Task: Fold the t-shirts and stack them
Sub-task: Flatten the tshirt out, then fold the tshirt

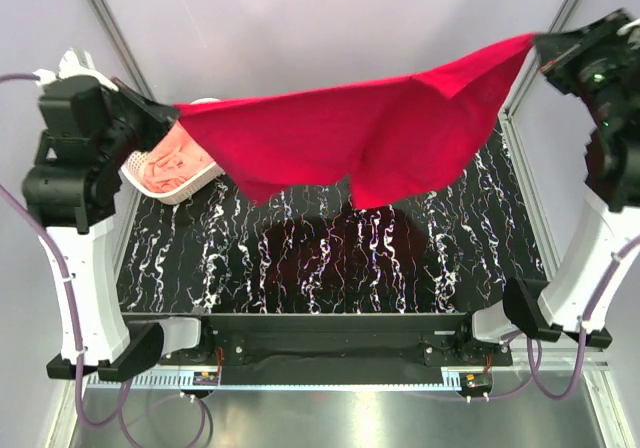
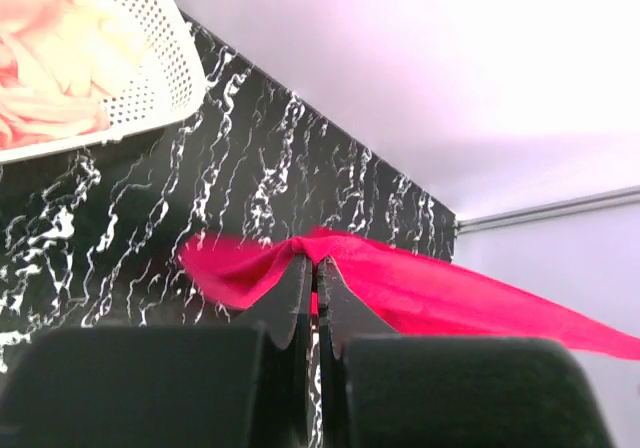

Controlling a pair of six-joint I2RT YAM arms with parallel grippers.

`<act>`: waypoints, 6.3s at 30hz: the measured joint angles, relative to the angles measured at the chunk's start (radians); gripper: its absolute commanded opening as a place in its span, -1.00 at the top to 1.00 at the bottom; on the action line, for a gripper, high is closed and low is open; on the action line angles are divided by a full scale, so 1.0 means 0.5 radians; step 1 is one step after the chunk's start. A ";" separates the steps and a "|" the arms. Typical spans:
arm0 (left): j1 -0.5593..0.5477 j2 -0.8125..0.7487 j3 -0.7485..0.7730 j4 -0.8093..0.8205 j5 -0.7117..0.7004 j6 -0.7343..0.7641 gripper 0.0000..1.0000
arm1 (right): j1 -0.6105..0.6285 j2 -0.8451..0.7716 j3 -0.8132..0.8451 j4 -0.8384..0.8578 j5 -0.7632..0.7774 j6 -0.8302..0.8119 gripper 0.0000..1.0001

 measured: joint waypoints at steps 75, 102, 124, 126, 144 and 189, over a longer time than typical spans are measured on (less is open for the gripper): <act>-0.134 1.326 -0.111 1.254 0.043 0.390 1.00 | 0.005 0.216 -1.562 1.526 0.375 -0.353 1.00; -0.147 -0.930 -0.534 1.211 -0.095 0.571 1.00 | 0.005 -1.451 -0.955 1.129 0.425 -0.697 1.00; -0.192 0.338 -2.295 2.194 -0.081 0.496 1.00 | 0.005 -0.959 -3.438 2.043 0.326 -0.481 1.00; -0.214 0.659 -2.237 2.311 -0.066 0.491 1.00 | 0.005 -0.742 -3.436 2.203 0.326 -0.473 1.00; -0.220 1.449 -1.218 2.325 -0.281 0.510 1.00 | 0.005 0.751 -2.452 2.480 0.124 -0.450 1.00; -0.146 1.826 -0.633 1.595 -0.249 0.769 1.00 | 0.010 0.356 -2.428 0.987 -0.047 -0.124 1.00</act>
